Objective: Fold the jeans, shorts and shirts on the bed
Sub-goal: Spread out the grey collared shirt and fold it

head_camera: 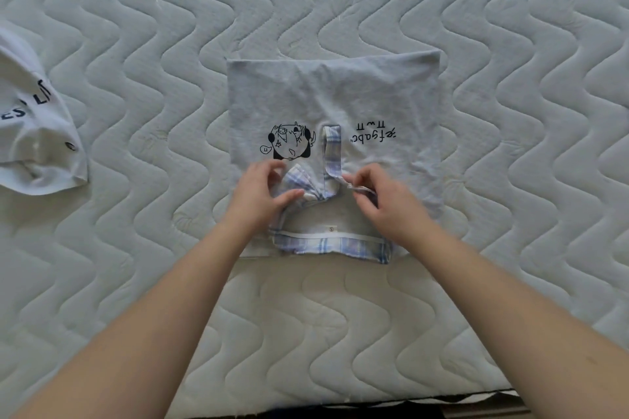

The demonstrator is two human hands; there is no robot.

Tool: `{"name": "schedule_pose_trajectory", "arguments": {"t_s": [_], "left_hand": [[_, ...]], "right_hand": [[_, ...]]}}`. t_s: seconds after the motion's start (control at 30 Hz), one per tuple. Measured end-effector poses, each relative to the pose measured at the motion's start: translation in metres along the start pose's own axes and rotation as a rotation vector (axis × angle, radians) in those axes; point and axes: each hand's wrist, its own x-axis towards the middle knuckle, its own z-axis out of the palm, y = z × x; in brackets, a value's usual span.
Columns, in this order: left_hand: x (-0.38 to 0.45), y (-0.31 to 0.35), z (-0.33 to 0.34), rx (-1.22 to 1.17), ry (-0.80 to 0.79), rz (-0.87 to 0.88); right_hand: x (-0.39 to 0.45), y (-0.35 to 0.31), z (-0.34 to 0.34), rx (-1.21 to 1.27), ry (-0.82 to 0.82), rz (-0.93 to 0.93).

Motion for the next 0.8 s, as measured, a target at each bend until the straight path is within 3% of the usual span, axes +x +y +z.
{"name": "schedule_pose_trajectory", "arguments": {"t_s": [0.1,0.23,0.37,0.43,0.5,0.7,0.8], "left_hand": [[0.005,0.002,-0.003,-0.060,-0.088,-0.059],[0.003,0.009,0.002,0.078,-0.102,0.019],[-0.004,0.008,0.009,0.001,-0.131,0.038],[-0.006,0.007,0.010,0.038,-0.168,0.064],[-0.007,0.008,0.010,0.036,-0.183,0.063],[-0.002,0.011,0.011,-0.060,-0.159,0.020],[0.006,0.018,0.014,0.022,-0.174,0.046]], "right_hand": [[0.002,0.000,0.009,-0.025,0.057,-0.004],[0.001,-0.002,0.020,-0.159,0.072,-0.056],[0.008,0.000,0.022,-0.429,-0.148,-0.101],[0.007,-0.001,0.017,-0.312,-0.203,-0.046],[-0.002,0.000,0.010,-0.159,-0.154,0.042],[-0.016,0.023,-0.019,-0.116,-0.034,0.214],[-0.004,0.025,-0.018,-0.085,0.010,0.223]]}}
